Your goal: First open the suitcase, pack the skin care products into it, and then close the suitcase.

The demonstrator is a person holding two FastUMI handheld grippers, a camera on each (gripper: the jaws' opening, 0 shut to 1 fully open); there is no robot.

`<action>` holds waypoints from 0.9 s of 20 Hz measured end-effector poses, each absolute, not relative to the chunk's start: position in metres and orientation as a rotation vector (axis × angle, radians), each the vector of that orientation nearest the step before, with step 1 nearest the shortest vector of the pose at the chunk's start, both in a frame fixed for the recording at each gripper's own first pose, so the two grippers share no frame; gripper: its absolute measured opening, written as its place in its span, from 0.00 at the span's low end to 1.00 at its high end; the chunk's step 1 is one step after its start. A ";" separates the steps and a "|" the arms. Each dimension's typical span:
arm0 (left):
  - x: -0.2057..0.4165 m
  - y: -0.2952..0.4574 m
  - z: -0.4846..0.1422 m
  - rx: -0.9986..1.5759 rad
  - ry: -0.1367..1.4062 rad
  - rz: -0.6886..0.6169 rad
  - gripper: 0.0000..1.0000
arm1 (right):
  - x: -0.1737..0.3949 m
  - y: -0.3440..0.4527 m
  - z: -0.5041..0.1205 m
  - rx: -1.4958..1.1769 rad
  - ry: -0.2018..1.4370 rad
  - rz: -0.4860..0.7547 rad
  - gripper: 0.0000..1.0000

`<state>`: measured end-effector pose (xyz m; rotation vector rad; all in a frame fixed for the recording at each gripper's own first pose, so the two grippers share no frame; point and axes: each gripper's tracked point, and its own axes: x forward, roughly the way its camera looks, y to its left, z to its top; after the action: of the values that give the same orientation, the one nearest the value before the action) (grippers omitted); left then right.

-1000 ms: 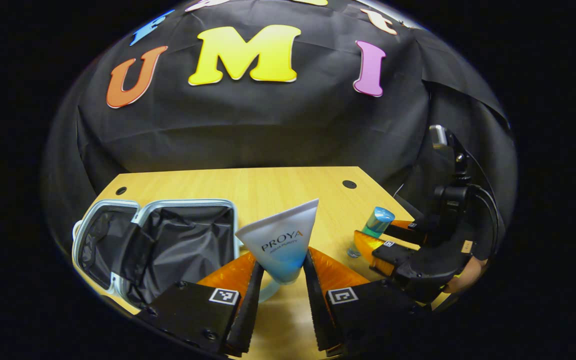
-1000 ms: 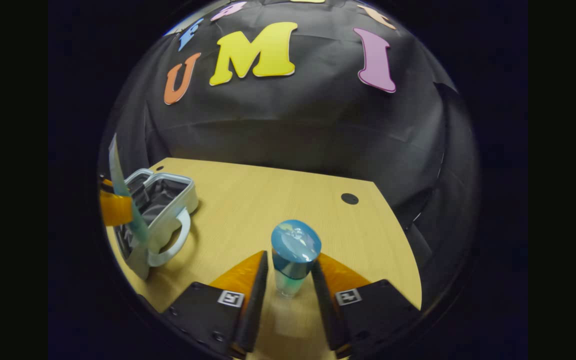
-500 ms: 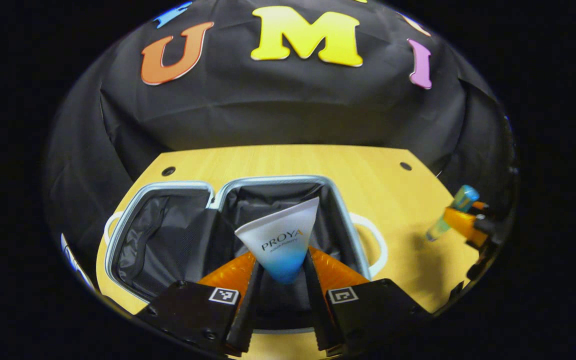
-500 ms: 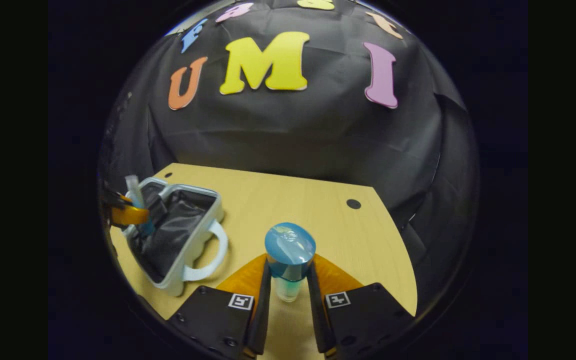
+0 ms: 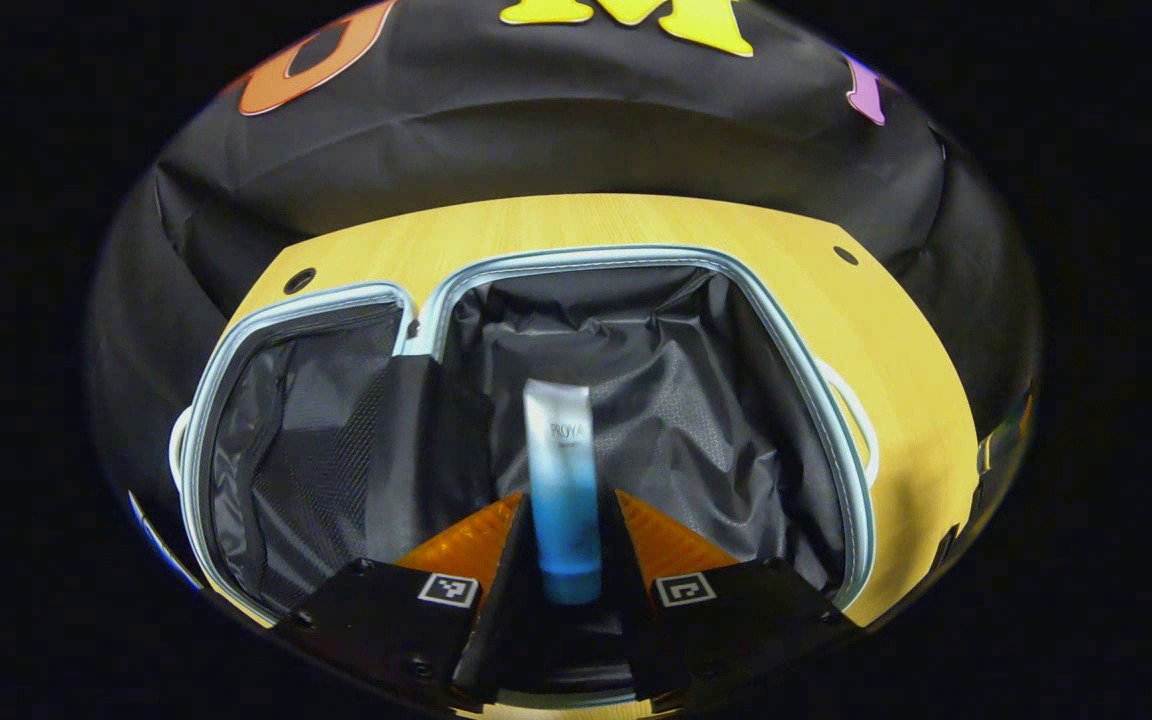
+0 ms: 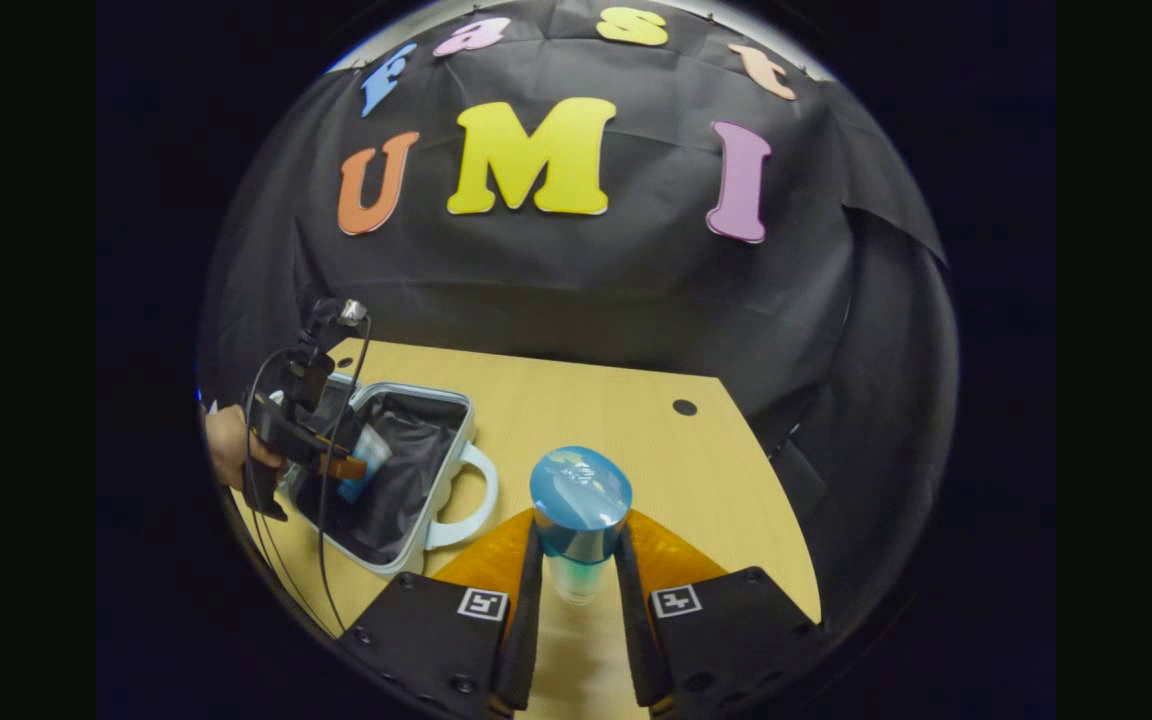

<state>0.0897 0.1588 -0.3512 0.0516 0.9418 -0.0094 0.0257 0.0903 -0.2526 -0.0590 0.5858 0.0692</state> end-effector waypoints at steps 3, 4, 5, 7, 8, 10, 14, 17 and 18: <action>0.095 0.157 -0.360 0.065 0.967 -0.006 0.49 | 0.026 0.094 -0.243 -0.062 0.574 0.041 0.33; 0.101 0.155 -0.359 0.074 0.956 -0.012 0.57 | 0.027 0.098 -0.241 -0.059 0.571 0.039 0.35; 0.102 0.154 -0.358 0.080 0.953 -0.015 0.58 | 0.028 0.103 -0.239 -0.057 0.570 0.044 0.35; 0.099 0.151 -0.354 0.076 0.948 -0.015 0.50 | 0.032 0.123 -0.235 -0.051 0.570 0.072 0.33; 0.099 0.150 -0.347 0.070 0.924 -0.014 0.50 | 0.033 0.137 -0.234 -0.049 0.570 0.097 0.33; 0.094 0.141 -0.324 0.023 0.840 -0.047 0.66 | 0.037 0.173 -0.229 -0.038 0.569 0.163 0.35; 0.059 0.155 -0.281 0.000 0.682 -0.061 0.76 | 0.043 0.250 -0.249 0.002 0.623 0.301 0.35; 0.021 0.187 -0.263 -0.013 0.624 -0.011 0.83 | 0.046 0.291 -0.280 -0.016 0.684 0.355 0.35; 0.008 0.200 -0.262 -0.036 0.618 0.021 0.84 | 0.046 0.303 -0.294 -0.026 0.705 0.369 0.35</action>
<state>0.0080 0.2002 -0.2619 -0.0361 0.6182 0.0210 0.0465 0.3027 -0.2935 -0.0259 0.7047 0.3688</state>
